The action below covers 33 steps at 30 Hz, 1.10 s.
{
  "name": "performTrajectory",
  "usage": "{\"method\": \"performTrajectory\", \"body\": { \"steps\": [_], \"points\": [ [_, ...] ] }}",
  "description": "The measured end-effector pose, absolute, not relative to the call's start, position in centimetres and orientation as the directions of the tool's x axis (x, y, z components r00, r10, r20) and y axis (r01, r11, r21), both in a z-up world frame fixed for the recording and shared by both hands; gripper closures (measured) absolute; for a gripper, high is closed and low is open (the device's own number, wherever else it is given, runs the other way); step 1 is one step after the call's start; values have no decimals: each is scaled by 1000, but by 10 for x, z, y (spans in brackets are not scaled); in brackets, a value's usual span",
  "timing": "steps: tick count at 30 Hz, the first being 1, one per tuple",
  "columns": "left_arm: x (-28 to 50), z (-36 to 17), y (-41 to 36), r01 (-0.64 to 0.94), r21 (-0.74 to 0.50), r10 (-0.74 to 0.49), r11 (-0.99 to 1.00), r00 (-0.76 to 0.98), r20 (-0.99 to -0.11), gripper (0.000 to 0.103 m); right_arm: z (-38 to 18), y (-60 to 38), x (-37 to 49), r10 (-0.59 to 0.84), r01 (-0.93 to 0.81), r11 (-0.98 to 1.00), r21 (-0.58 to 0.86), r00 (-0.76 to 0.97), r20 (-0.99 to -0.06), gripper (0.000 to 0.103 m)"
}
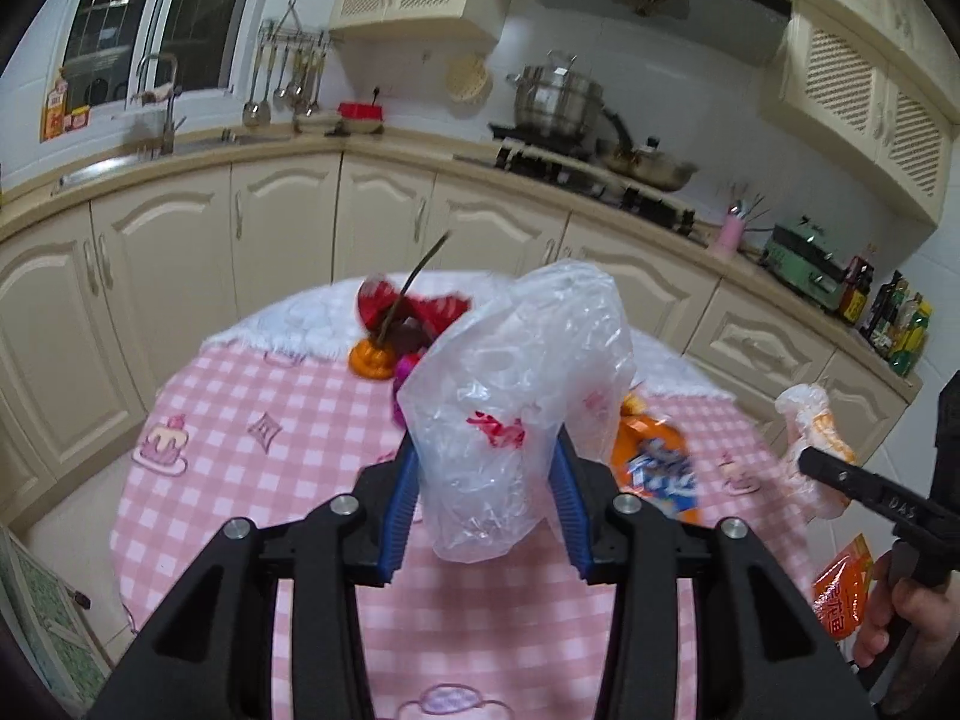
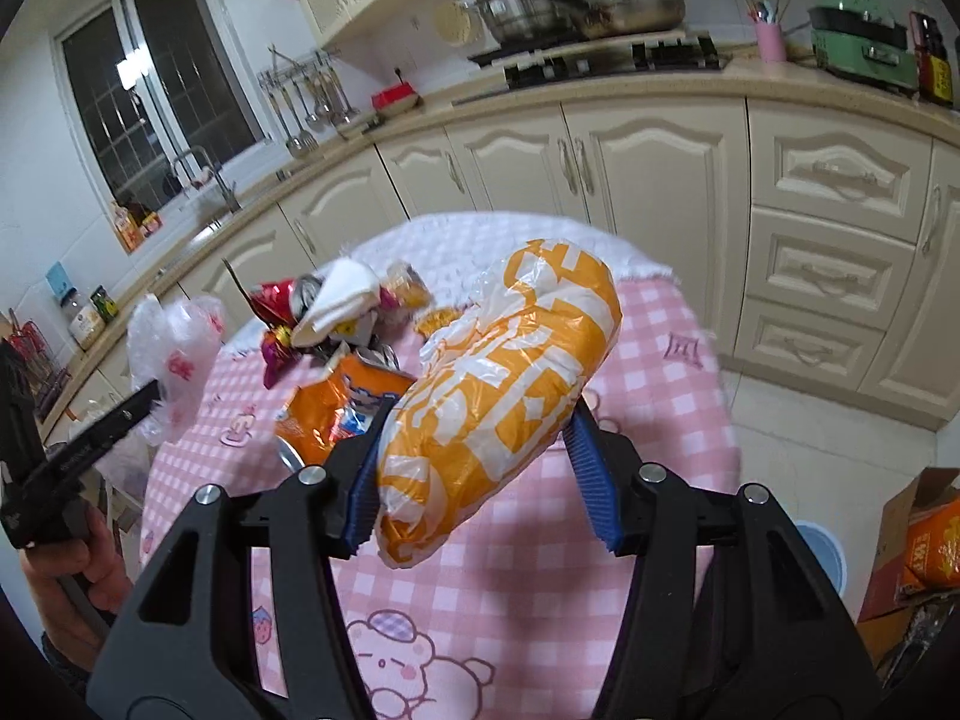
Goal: Collect trash
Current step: 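Grasp the clear plastic bag with the left tool while the right tool grasps the orange-white snack bag, then carry both bags over the blue bin and open both tools to drop them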
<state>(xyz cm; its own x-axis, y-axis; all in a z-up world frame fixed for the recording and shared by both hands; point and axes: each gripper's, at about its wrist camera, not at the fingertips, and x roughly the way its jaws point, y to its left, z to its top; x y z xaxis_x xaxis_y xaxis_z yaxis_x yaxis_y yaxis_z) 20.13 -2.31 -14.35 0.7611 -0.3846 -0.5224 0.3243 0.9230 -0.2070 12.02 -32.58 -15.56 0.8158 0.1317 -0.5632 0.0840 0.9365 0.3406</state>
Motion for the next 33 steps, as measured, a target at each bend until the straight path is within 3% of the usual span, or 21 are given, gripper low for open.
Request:
{"method": "performTrajectory", "body": {
  "steps": [8,15,22,33],
  "points": [
    [166,-114,-125,556,-238,-593,796,639,-489,63,-142,-402,67,12,195,916,350,860,-510,48],
    [136,-161,-289,740,-251,-704,624,392,-592,62,-216,-530,6,-165,489,806,333,726,-668,48],
    [119,-257,-422,787,-248,-626,565,213,-750,62,-325,-606,-30,-143,650,680,340,572,-808,48],
    [135,-400,-529,796,-181,-404,577,86,-911,61,-453,-635,-24,21,699,609,375,458,-889,47]
  ]
}}
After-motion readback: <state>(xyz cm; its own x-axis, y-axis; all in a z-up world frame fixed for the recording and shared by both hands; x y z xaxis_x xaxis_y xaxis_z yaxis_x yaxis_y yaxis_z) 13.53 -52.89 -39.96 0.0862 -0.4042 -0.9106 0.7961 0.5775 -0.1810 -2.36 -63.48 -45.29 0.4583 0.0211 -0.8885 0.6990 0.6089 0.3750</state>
